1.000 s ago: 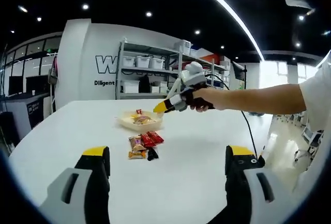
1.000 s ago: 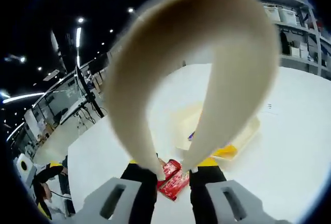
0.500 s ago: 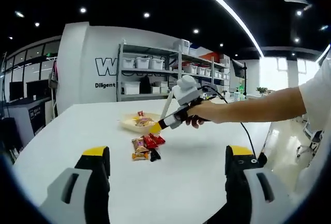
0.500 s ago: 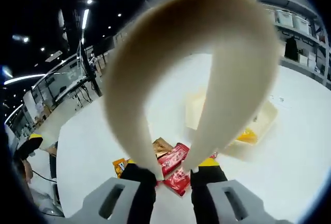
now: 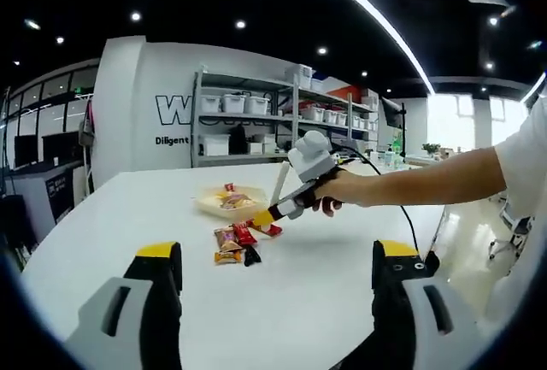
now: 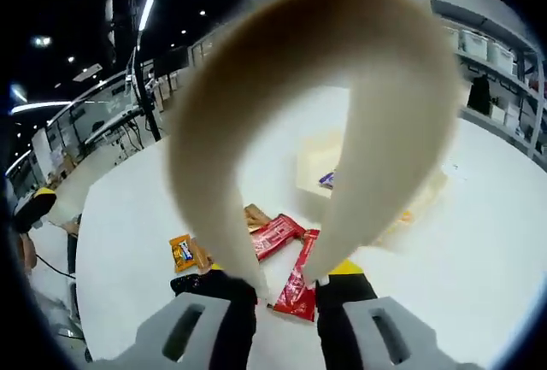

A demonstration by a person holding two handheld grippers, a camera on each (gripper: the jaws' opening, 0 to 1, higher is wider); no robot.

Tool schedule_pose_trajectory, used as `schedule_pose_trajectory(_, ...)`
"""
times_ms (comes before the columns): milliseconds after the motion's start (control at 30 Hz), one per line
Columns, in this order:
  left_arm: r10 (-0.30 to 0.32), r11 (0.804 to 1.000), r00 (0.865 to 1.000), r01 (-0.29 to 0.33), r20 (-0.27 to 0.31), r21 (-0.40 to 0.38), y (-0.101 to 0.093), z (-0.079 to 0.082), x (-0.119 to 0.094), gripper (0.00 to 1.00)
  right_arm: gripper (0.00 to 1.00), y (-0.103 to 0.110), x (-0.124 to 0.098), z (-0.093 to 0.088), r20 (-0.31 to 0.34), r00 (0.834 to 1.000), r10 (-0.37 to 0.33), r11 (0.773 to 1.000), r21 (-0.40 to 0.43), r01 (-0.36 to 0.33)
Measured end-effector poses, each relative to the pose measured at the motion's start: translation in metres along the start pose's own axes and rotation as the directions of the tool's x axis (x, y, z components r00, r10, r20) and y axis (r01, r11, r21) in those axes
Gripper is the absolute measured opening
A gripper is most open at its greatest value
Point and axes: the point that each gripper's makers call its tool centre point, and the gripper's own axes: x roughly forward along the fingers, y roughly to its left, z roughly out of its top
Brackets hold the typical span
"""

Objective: Place the target food into the container with the food tongs after gripping and lifting it, then release it inside without dropping or visibly crushing the food.

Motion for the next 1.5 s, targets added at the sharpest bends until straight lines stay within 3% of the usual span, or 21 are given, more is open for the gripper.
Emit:
schedule_pose_trajectory(200, -0.028, 1.000, 1.000, 0.028, -0.013, 0.011, -0.011, -0.002, 0.003, 0.90, 0.21, -0.007, -0.016, -0.009, -0.041, 0.999, -0.002, 1.000, 0.007, 0.003)
schedule_pose_trajectory(300, -0.035, 0.999, 0.999, 0.035, -0.019, 0.011, -0.013, -0.004, 0.005, 0.90, 0.21, -0.013, -0.020, -0.005, -0.021, 1.000, -0.015, 1.000, 0.018, 0.016)
schedule_pose_trajectory(400, -0.041, 0.999, 0.999, 0.041, -0.021, 0.014, -0.016, -0.003, 0.006, 0.90, 0.22, -0.016, -0.017, -0.006, -0.016, 1.000, -0.017, 0.999, 0.032, 0.017)
schedule_pose_trajectory(467, -0.042, 0.999, 0.999, 0.042, -0.020, 0.019, -0.017, -0.003, 0.006, 0.89, 0.24, -0.013, -0.012, -0.008, -0.016, 1.000, 0.007, 0.999, -0.034, -0.007)
schedule_pose_trajectory(800, -0.029, 0.999, 0.999, 0.029, -0.040, 0.014, -0.012, -0.009, 0.004, 0.89, 0.25, -0.017, -0.007, -0.007, 0.011, 1.000, -0.025, 0.999, -0.023, 0.025)
schedule_pose_trajectory(900, -0.029, 0.999, 0.999, 0.030, -0.039, 0.018, -0.012, -0.008, 0.006, 0.89, 0.26, -0.021, -0.008, -0.002, 0.045, 0.998, -0.031, 0.999, -0.027, 0.032)
schedule_pose_trajectory(1000, -0.033, 0.999, 0.999, 0.034, -0.042, 0.020, -0.011, -0.008, 0.007, 0.89, 0.26, -0.021, -0.004, -0.006, 0.034, 0.999, -0.008, 0.999, 0.032, 0.007)
schedule_pose_trajectory(1133, -0.034, 0.999, 0.998, 0.034, -0.045, 0.015, -0.010, -0.010, 0.009, 0.89, 0.26, -0.025, 0.005, -0.014, -0.001, 1.000, -0.013, 1.000, 0.025, 0.013)
schedule_pose_trajectory(1167, -0.034, 0.999, 0.998, 0.035, -0.047, 0.015, -0.009, -0.011, 0.010, 0.89, 0.25, -0.028, 0.005, -0.007, 0.040, 0.999, -0.016, 1.000, -0.014, 0.017)
schedule_pose_trajectory(1233, -0.038, 0.999, 0.998, 0.038, -0.051, 0.010, -0.009, -0.014, 0.012, 0.89, 0.24, -0.027, 0.006, -0.009, 0.020, 1.000, -0.009, 1.000, 0.012, 0.009)
schedule_pose_trajectory(1300, -0.041, 0.999, 0.998, 0.041, -0.056, 0.005, -0.010, -0.016, 0.014, 0.89, 0.21, -0.030, 0.006, -0.010, 0.011, 1.000, -0.021, 0.999, -0.026, 0.021)
schedule_pose_trajectory(1500, -0.044, 0.999, 0.997, 0.044, -0.060, -0.002, -0.011, -0.021, 0.019, 0.89, 0.17, -0.028, 0.002, -0.012, 0.031, 1.000, -0.006, 1.000, -0.024, 0.007)
